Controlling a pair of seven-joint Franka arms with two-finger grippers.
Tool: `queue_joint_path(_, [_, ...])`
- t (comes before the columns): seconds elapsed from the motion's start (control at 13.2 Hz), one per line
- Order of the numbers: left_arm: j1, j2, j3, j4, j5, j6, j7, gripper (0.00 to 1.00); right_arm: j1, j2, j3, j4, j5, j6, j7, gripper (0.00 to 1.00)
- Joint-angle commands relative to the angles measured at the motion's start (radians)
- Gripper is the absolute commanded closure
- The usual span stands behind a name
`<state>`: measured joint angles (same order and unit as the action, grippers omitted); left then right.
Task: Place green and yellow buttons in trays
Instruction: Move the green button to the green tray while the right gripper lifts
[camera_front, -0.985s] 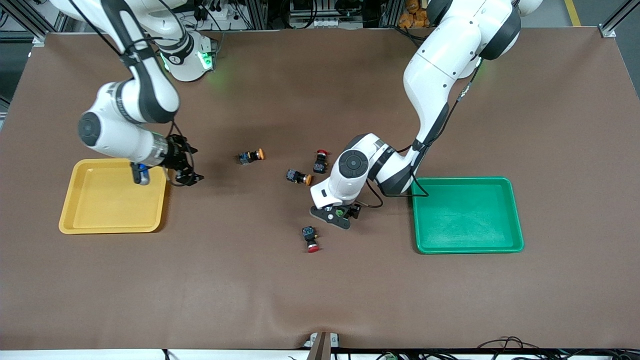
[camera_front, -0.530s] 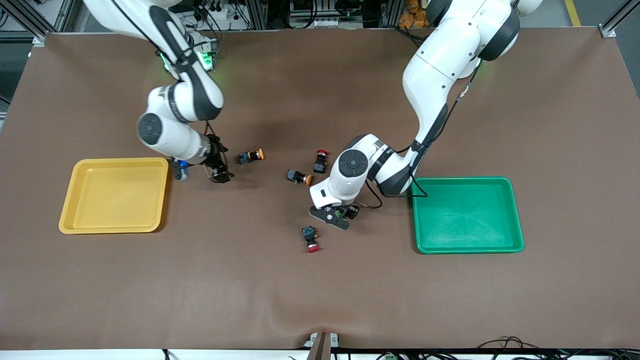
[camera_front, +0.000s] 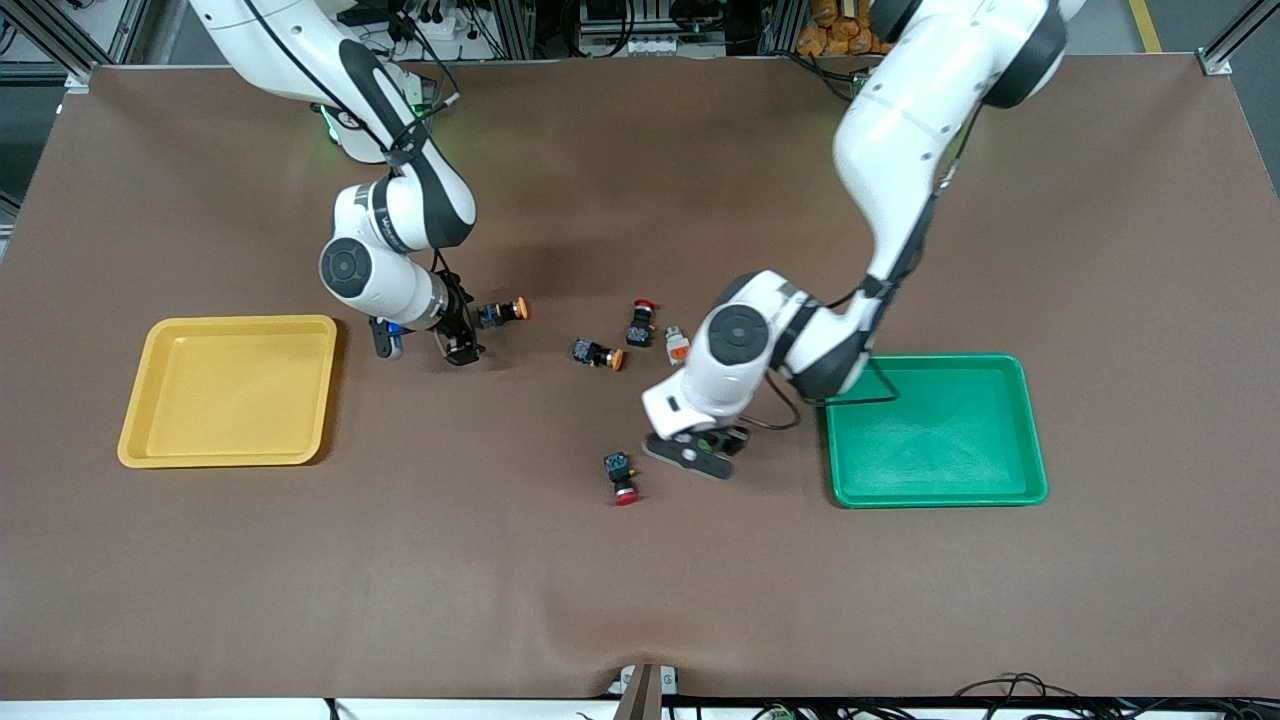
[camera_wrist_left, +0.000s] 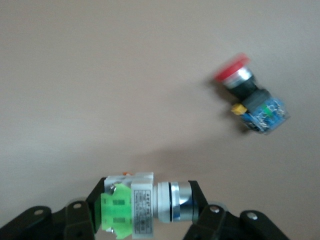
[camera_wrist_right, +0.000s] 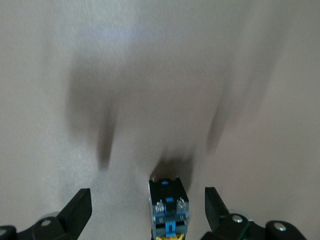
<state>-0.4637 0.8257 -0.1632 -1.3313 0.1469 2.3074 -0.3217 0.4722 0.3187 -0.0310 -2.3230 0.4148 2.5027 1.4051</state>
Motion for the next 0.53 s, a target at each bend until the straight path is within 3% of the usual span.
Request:
queue_joint_path(0.0, [0.088,-0.101,-0.015,-0.031,0.013,-0.104,-0.007,1.0,0.023,-0.01,-0.009,-0.018,0.024,0.025,0.014,0.0])
queue_joint_path(0.38, [0.267,-0.21,-0.015,-0.196,0.014,-0.184,-0.002,1.0,0.078,0.04,-0.009,-0.018,0.039,0.09,0.023,0.0])
queue_joint_path(0.45, [0.304,-0.223,-0.015,-0.235,0.014,-0.184,-0.002,1.0,0.08,0.048,-0.009,-0.018,0.039,0.091,0.023,0.09])
